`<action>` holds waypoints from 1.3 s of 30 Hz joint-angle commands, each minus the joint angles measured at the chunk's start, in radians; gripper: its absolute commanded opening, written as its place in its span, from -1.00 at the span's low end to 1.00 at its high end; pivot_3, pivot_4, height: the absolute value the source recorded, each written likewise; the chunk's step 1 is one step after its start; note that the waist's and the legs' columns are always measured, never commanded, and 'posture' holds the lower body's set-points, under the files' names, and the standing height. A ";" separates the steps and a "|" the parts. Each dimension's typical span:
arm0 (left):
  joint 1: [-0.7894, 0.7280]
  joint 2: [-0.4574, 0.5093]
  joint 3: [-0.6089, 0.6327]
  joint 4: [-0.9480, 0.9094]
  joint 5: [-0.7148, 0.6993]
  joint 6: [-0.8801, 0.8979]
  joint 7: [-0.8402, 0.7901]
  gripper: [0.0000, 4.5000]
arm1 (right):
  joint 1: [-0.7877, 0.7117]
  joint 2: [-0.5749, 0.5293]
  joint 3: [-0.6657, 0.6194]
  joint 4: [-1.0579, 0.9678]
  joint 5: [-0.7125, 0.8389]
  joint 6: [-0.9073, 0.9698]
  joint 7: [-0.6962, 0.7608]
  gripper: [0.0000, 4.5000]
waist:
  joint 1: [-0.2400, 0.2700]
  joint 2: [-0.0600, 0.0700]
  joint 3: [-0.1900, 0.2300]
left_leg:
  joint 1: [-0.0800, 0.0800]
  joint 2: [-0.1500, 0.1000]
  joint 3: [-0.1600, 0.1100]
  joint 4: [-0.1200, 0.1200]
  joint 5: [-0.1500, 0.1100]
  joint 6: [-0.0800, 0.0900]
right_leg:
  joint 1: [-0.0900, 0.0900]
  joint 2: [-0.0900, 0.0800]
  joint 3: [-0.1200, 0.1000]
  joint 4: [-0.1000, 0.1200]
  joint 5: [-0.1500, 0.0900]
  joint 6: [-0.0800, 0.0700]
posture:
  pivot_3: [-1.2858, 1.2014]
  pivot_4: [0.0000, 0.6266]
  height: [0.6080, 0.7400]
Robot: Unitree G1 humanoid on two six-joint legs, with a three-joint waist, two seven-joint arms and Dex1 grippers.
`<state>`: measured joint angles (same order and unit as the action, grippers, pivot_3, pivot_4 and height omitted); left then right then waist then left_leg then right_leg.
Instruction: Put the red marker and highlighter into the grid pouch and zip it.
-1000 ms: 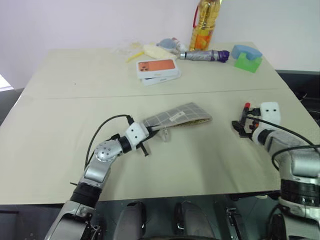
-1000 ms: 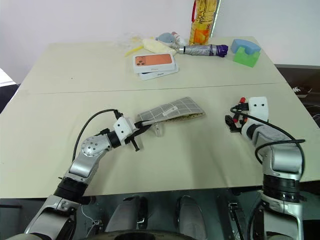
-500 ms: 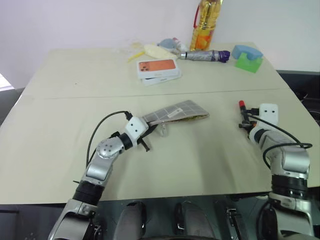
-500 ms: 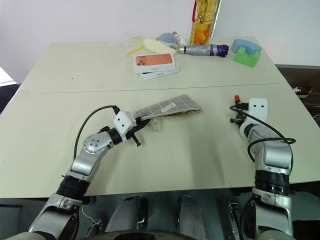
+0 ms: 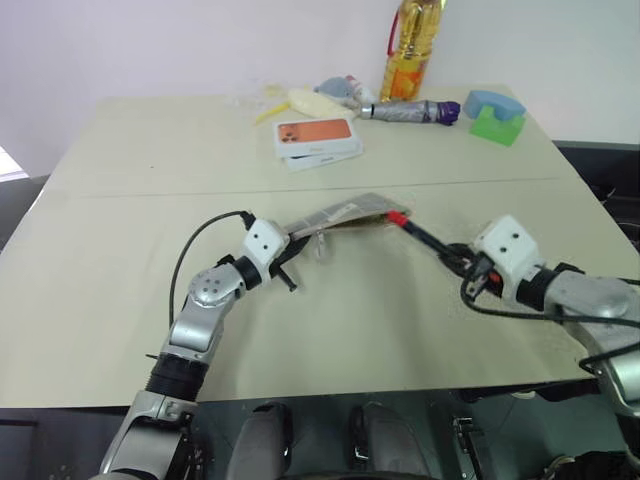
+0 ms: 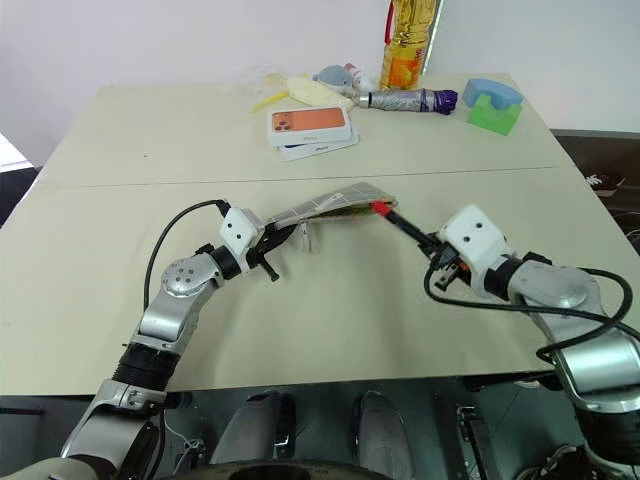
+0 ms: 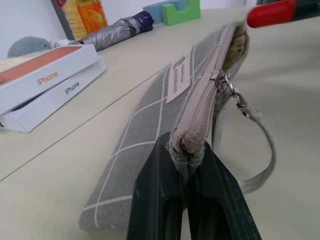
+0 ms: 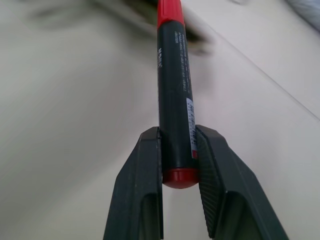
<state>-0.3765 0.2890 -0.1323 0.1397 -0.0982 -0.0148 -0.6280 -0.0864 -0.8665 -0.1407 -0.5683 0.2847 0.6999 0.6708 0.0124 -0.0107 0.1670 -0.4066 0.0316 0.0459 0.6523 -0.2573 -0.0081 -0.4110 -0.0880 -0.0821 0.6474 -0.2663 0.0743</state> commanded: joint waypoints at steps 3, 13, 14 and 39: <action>-0.012 -0.005 0.015 -0.020 -0.018 -0.011 -0.005 -1.00 | -0.035 -0.005 0.021 -0.014 -0.007 0.008 -0.001 -0.83 | 0.001 0.000 0.000 | 0.000 0.000 0.000 0.000 0.000 0.000 | 0.000 0.000 0.000 0.000 0.000 0.000 | 0.03 -0.52 1.00; 0.016 0.022 -0.026 -0.047 0.004 -0.062 -0.070 -1.00 | -0.065 -0.035 0.077 0.009 -0.067 -0.006 0.004 -0.83 | 0.002 0.000 0.000 | 0.000 0.000 0.000 0.000 0.000 0.000 | 0.000 0.000 0.000 0.000 0.000 0.000 | 0.03 -0.52 1.00; 0.021 0.024 -0.032 -0.050 0.003 -0.070 -0.082 -1.00 | -0.075 -0.041 0.087 0.004 -0.076 -0.005 0.006 -0.83 | 0.002 0.000 0.000 | 0.000 0.000 0.000 0.000 0.000 0.000 | 0.000 0.000 0.000 0.000 0.000 0.000 | 0.03 -0.52 1.00; 0.059 0.033 -0.051 -0.102 -0.045 -0.080 -0.178 -1.00 | -0.283 -0.006 0.260 -0.083 -0.219 0.005 0.088 0.99 | 0.001 0.000 0.000 | 0.000 0.000 0.000 0.001 0.000 0.000 | 0.000 0.000 0.000 0.000 0.000 0.000 | 0.03 -0.52 1.00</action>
<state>-0.3188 0.3324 -0.2076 0.0738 -0.1082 -0.1080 -0.8212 -0.3545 -0.8904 0.2007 -0.5958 0.0220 0.6941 0.7728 0.0138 -0.0109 0.1671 -0.4071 0.0316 0.0457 0.6536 -0.2573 -0.0081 -0.4109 -0.0884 -0.0824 0.6478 -0.2663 0.0740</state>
